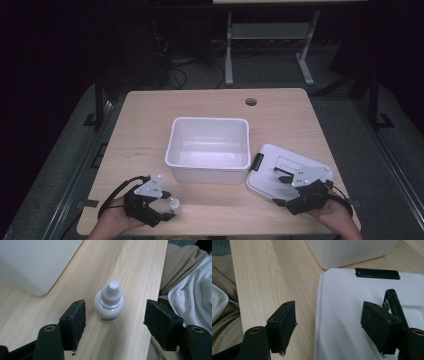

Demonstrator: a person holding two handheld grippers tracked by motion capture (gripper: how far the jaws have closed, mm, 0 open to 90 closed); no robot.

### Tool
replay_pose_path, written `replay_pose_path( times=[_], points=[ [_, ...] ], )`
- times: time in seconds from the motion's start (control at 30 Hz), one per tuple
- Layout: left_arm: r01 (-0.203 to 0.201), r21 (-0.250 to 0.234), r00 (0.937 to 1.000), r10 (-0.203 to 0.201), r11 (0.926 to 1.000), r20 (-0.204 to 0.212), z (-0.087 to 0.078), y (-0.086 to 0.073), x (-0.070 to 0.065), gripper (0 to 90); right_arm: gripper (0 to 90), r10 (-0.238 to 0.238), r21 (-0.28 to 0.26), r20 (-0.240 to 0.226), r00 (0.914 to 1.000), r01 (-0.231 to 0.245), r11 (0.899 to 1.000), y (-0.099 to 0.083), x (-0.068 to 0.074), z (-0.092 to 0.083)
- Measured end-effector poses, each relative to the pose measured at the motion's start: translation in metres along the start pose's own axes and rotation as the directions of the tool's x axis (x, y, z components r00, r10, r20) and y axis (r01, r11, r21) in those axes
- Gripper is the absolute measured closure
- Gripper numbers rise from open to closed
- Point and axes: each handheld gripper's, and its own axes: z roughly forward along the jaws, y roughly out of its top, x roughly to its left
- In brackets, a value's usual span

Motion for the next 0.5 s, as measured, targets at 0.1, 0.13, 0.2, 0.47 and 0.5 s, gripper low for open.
replay_pose_path(
  times=[0.1,0.13,0.2,0.47,0.5],
  points=[
    [-0.007,0.007,1.0,0.007,1.0,0.002,0.001,0.003,0.0,34.3,27.6,-0.001,-0.001,-0.001,1.0,0.001,1.0,0.0,0.0,0.0],
    [-0.009,0.011,1.0,0.009,0.9999,0.004,0.002,0.004,0.0,35.0,27.6,-0.003,-0.002,0.0,1.0,0.003,1.0,0.0,0.0,0.0],
    [-0.013,0.023,0.9999,0.013,0.9997,0.005,0.003,0.006,0.001,37.1,27.6,0.001,0.0,-0.001,1.0,-0.001,1.0,0.0,0.0,0.0],
    [-0.025,0.058,0.9997,0.025,0.998,0.004,0.01,0.009,0.0,41.7,27.6,-0.003,-0.005,0.003,1.0,0.003,1.0,0.0,0.0,-0.001],
    [-0.028,0.064,0.9996,0.028,0.9976,0.003,0.011,0.01,0.0,41.7,27.6,-0.002,-0.005,0.003,1.0,0.002,1.0,0.0,0.0,-0.001]
  ],
)
